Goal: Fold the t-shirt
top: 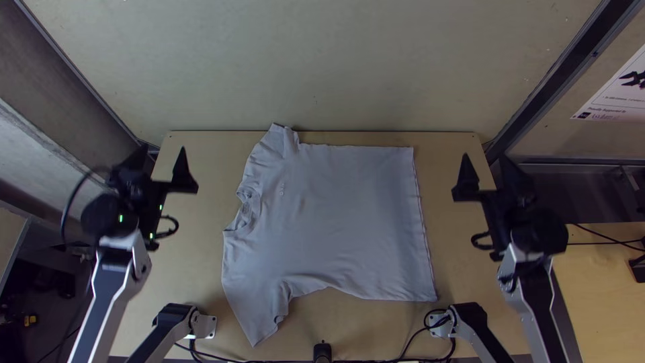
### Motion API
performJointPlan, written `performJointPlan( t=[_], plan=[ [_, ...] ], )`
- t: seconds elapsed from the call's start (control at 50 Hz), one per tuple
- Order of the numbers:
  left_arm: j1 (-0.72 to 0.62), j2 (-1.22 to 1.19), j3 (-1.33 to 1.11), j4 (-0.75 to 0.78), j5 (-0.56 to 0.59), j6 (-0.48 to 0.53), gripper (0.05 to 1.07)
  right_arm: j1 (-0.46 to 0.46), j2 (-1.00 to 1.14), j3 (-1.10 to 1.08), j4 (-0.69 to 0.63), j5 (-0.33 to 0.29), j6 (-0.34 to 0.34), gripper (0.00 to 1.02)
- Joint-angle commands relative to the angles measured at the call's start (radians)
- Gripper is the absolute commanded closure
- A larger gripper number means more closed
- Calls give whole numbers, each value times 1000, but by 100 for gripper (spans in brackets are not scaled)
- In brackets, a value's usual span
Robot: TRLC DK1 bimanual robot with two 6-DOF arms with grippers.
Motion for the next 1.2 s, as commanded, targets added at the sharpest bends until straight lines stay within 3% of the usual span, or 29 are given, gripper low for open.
performJointPlan(
  t=[0.0,0.22,0.7,0.94,1.12,1.18],
  plan=[
    [-25,161,199,-94,-20,-38,10,-11,135,122,-22,10,17,4],
    [-52,447,509,-273,-21,-101,10,-17,386,341,-93,17,42,4],
    [-75,936,890,-503,-13,-210,10,-39,827,650,-197,17,143,4],
    [-70,1188,1098,-629,-7,-210,11,-37,1037,831,-360,17,191,4],
    [-70,1341,1236,-706,-7,-207,11,-39,1118,872,-363,17,258,4],
    [-72,1379,1268,-711,-7,-200,21,-36,1135,883,-375,15,261,4]
  ],
)
